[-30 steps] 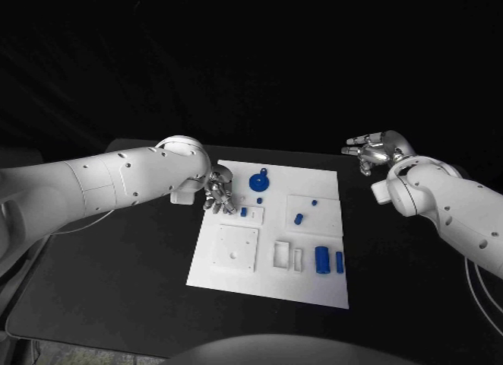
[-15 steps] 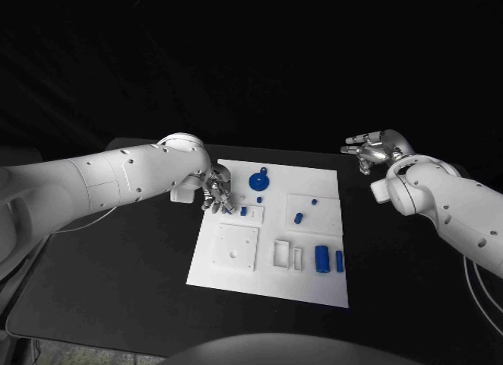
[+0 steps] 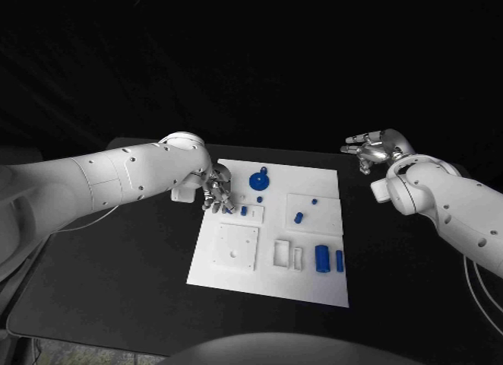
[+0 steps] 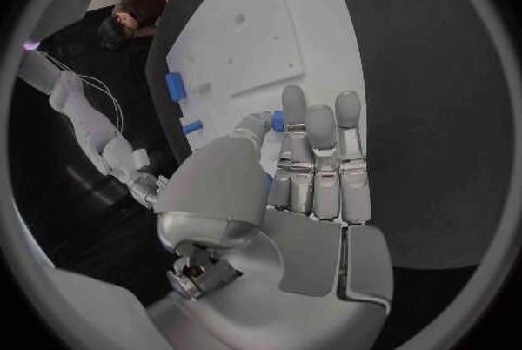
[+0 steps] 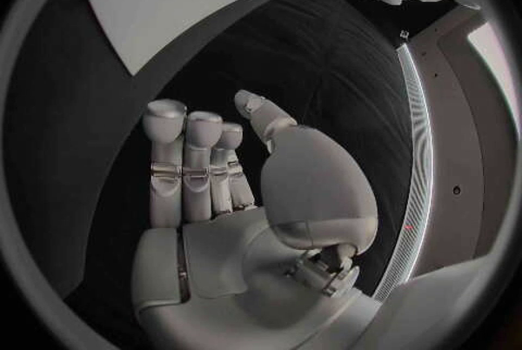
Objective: Assemble the parts on the task board
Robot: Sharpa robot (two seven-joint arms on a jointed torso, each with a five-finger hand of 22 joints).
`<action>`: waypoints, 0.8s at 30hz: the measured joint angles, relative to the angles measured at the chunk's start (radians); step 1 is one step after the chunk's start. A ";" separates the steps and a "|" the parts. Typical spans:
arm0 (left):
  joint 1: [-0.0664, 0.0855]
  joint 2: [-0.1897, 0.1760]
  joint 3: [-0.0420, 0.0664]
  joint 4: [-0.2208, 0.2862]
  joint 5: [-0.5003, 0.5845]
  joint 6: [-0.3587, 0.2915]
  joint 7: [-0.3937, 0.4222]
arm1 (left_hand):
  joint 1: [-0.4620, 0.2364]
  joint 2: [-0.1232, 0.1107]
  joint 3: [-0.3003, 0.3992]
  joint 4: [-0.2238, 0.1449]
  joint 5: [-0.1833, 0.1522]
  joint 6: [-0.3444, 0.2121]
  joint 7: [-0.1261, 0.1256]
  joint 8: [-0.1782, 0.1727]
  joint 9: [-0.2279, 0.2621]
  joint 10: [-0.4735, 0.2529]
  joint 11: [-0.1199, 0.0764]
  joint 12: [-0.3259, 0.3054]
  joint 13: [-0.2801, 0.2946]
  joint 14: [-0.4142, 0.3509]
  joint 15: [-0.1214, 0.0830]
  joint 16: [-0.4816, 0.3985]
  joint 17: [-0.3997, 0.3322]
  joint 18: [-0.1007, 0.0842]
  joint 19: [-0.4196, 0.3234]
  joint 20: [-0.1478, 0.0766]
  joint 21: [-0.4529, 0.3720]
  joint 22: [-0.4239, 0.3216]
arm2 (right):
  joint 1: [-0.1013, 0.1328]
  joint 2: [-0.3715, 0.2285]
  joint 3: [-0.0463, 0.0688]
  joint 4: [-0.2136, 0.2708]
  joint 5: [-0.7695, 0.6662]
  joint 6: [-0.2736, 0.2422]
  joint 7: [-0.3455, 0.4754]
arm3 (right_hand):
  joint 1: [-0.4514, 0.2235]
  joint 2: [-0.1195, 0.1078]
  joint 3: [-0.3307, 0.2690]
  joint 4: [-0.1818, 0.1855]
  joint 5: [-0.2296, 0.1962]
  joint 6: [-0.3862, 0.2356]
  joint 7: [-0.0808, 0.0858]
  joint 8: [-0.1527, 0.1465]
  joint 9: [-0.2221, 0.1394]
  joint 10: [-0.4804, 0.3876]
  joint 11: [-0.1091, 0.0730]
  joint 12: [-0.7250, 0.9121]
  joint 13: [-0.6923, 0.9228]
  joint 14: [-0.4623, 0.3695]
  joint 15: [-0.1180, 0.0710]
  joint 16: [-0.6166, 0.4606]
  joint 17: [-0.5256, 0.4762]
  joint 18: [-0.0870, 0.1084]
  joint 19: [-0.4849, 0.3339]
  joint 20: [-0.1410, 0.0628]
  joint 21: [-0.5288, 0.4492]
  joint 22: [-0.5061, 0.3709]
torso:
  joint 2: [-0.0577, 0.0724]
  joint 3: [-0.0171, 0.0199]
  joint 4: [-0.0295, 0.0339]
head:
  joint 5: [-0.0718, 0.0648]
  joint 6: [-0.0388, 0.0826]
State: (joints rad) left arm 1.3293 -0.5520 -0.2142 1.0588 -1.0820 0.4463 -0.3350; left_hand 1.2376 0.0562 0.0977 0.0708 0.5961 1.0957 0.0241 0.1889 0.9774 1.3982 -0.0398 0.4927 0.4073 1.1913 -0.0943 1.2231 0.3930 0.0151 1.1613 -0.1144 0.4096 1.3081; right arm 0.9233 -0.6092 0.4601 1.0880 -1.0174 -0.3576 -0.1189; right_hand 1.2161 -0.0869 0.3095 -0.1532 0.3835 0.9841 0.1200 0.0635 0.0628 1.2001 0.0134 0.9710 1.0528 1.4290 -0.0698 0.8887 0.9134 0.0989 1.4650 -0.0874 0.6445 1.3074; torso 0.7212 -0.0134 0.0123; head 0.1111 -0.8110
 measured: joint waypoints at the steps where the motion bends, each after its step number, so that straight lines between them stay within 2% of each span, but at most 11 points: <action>1: 0.000 0.001 0.000 0.000 0.000 0.000 -0.001 | -0.001 -0.001 0.000 0.000 0.000 0.000 0.000 0.000 0.000 -0.001 -0.001 0.000 0.000 0.000 0.000 0.000 0.000 0.000 0.000 0.000 0.000 0.000 | 0.000 0.000 0.000 0.000 0.000 0.000 0.000 | 0.000 0.000 0.000 0.000 0.000 0.000 0.000 0.000 0.000 0.000 0.000 0.000 0.000 0.000 0.000 0.000 0.000 0.000 0.000 0.000 0.000 0.000 | 0.000 0.0000 0.0000 | 0.000 0.000; 15: 0.000 0.003 -0.001 -0.004 0.003 0.002 -0.006 | 0.000 0.000 0.000 0.000 0.000 0.000 0.000 0.000 0.001 -0.001 -0.001 0.000 0.000 0.000 0.000 0.004 -0.002 0.000 0.000 0.000 0.000 0.000 | 0.000 0.000 0.000 0.000 0.000 0.000 0.000 | 0.000 0.000 0.000 0.000 0.000 0.000 0.000 0.000 0.000 0.000 0.000 0.000 0.000 0.000 0.000 0.000 0.000 0.000 0.000 0.000 0.000 0.000 | 0.000 0.0002 -0.0002 | 0.000 0.000; 24: 0.001 0.004 -0.008 -0.009 0.003 0.002 -0.009 | 0.001 0.001 -0.002 -0.002 -0.001 0.000 0.000 -0.001 0.000 -0.001 -0.001 0.002 0.000 0.000 0.000 0.004 -0.002 0.000 0.000 0.000 0.002 0.000 | 0.000 0.000 0.000 0.000 0.000 0.000 0.000 | 0.000 0.000 0.000 0.000 0.000 0.000 0.000 0.000 0.000 0.000 0.000 0.000 0.000 0.000 0.000 0.000 0.000 0.000 0.000 0.000 0.000 0.000 | 0.000 0.0002 -0.0001 | 0.000 0.001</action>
State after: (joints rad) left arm 1.3302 -0.5480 -0.2218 1.0498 -1.0794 0.4481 -0.3442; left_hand 1.2385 0.0571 0.0961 0.0691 0.5954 1.0958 0.0241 0.1882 0.9772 1.3971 -0.0409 0.4947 0.4074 1.1913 -0.0942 1.2270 0.3909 0.0151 1.1614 -0.1144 0.4120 1.3078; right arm 0.9233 -0.6093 0.4601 1.0881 -1.0175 -0.3576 -0.1189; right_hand 1.2161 -0.0869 0.3094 -0.1532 0.3835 0.9839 0.1203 0.0635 0.0628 1.2004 0.0132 0.9710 1.0527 1.4290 -0.0698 0.8887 0.9134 0.0989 1.4650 -0.0874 0.6446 1.3074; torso 0.7211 -0.0132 0.0122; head 0.1107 -0.8099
